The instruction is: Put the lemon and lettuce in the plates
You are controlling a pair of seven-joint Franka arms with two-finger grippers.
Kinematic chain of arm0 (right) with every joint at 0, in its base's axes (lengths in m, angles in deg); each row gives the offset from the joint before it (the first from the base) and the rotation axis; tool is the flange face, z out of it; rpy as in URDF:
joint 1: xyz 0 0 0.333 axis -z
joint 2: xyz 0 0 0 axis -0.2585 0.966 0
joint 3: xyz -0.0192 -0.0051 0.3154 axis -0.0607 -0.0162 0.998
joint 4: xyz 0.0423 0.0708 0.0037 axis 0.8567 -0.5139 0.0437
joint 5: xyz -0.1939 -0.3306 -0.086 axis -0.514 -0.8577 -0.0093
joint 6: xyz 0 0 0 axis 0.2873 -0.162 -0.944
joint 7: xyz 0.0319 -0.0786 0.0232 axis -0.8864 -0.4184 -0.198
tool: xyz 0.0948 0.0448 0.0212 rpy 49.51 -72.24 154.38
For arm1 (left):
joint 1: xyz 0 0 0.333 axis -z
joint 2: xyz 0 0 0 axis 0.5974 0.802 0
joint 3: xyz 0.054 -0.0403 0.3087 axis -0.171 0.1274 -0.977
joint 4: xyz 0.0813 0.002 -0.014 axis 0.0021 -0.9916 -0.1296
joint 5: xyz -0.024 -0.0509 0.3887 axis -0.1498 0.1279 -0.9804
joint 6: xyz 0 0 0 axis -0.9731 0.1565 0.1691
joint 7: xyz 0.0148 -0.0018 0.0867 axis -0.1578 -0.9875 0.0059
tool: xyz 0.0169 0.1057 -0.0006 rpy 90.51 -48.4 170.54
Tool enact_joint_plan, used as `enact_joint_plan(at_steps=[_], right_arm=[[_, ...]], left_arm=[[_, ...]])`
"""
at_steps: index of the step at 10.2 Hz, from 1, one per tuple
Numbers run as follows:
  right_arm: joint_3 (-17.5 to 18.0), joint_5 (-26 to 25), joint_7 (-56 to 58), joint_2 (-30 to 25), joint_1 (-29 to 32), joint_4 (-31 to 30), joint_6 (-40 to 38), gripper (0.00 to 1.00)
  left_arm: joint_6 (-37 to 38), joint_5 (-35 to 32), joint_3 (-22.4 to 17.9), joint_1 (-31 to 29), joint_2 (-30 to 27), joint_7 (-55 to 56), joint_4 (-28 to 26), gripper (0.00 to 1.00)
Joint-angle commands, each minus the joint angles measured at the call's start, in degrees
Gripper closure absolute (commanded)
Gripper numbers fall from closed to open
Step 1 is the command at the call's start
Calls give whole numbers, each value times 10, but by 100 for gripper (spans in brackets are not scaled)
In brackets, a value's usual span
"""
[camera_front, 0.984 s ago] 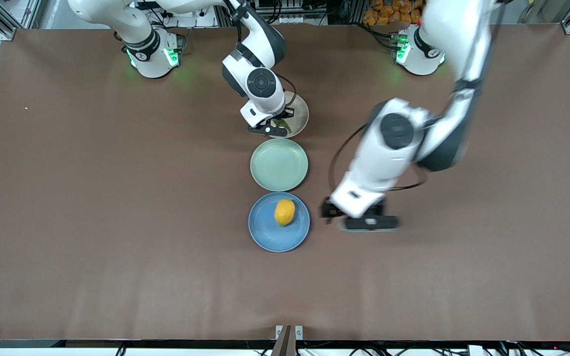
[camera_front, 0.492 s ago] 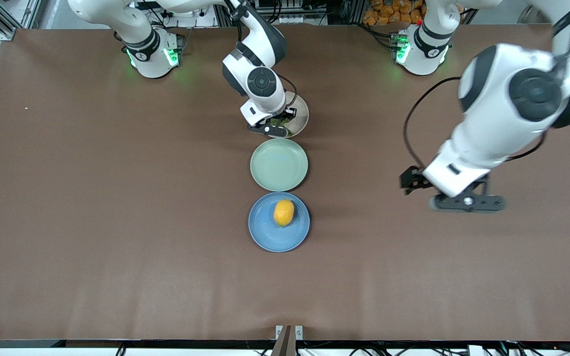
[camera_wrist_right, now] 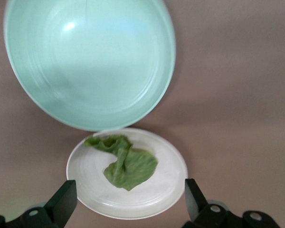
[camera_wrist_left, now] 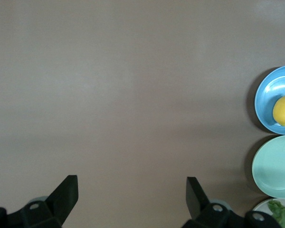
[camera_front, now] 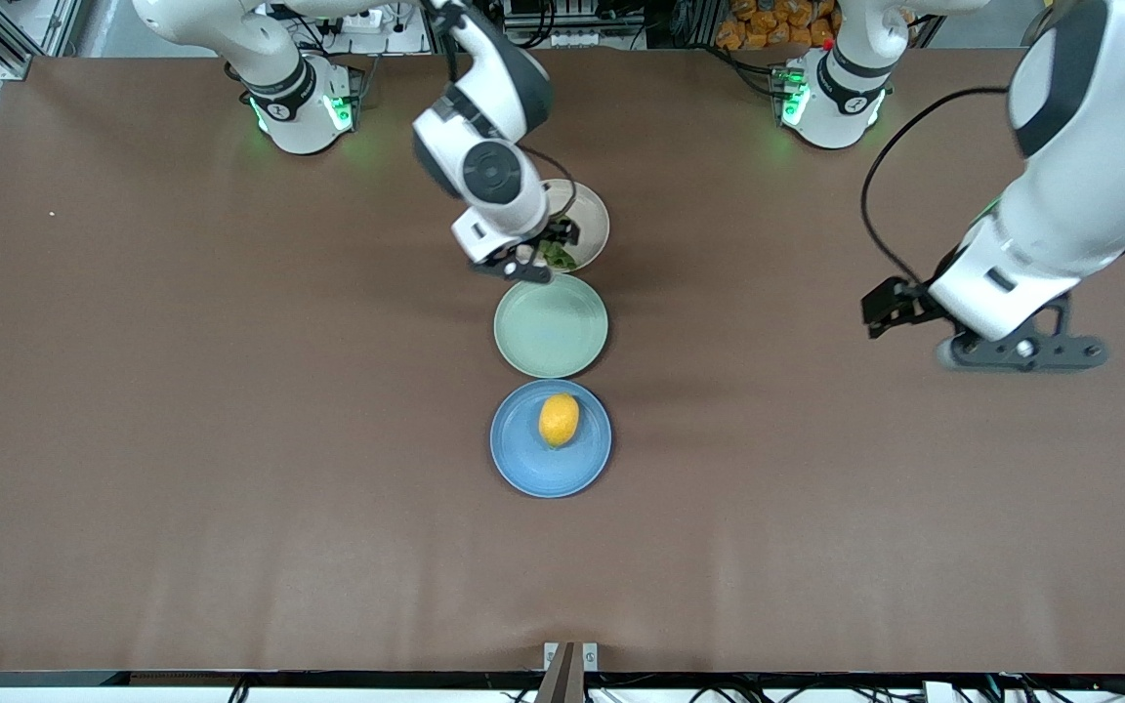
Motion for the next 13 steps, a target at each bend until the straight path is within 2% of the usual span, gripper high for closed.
enact_joint_plan(at_steps=[1,3,5,6,8,10,13], right_arm=[[5,-5,81,-13,103,59,-82,0],[5,-30,123,-13,185,107,-117,0],[6,-110,152,-12,236,131,-119,0],[5,-129,169,-11,257,148,-119,0],[4,-146,209,-17,294,167,-121,0],[-6,-160,268,-33,337,197,-177,0],[-9,-162,285,-96,380,200,-215,0]], left_arm=[[27,9,5,-24,-50,-16,-19,0],[54,11,8,-42,-66,-19,-19,0],[55,25,39,-88,-87,-21,-40,0],[56,26,43,-96,-93,-21,-44,0],[72,26,43,-99,-100,-21,-48,0],[94,22,43,-99,-98,-21,-45,0],[92,6,43,-96,-93,-21,-43,0]])
